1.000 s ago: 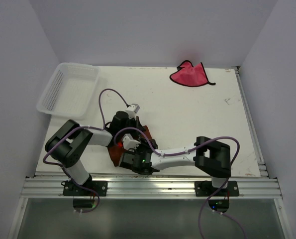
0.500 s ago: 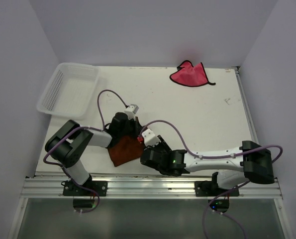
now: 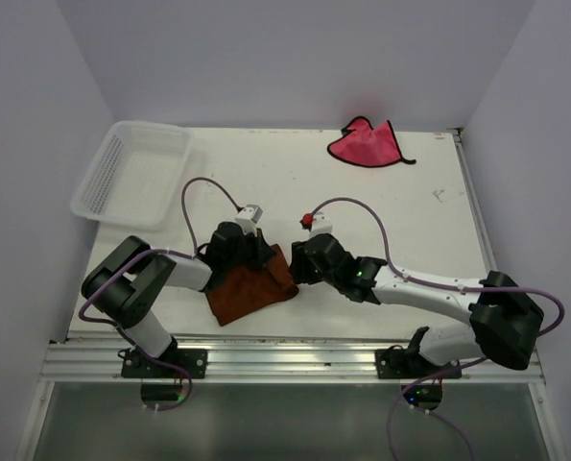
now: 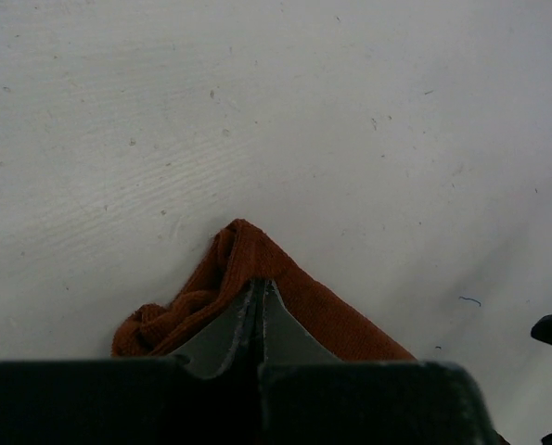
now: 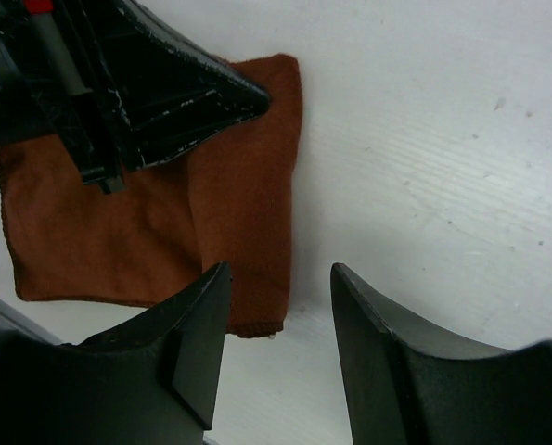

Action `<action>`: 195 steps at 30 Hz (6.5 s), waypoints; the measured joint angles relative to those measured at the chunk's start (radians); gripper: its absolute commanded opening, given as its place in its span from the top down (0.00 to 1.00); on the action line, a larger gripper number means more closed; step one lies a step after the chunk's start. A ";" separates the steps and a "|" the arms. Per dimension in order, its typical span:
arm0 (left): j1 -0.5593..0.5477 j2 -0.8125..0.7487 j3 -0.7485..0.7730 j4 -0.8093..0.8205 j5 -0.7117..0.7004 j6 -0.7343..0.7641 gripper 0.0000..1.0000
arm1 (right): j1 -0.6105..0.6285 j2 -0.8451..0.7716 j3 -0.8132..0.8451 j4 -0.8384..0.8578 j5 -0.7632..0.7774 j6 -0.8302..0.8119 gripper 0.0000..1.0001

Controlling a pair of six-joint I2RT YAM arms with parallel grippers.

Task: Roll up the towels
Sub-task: Roll the towel

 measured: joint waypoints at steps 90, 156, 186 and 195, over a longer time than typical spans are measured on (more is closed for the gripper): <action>0.082 -0.365 0.077 -0.431 -0.076 -0.046 1.00 | 0.500 0.895 0.766 -0.649 0.765 -0.417 1.00; 0.061 -0.480 -0.297 -0.109 -0.262 -0.287 1.00 | 0.352 0.703 0.615 -0.603 0.330 -0.560 1.00; 0.134 -0.569 0.170 -0.675 -0.328 -0.048 1.00 | 0.293 0.617 0.435 -0.203 0.385 -0.676 1.00; 0.148 -0.355 0.319 -0.566 -0.026 0.021 1.00 | 0.294 0.633 0.439 -0.194 0.392 -0.759 1.00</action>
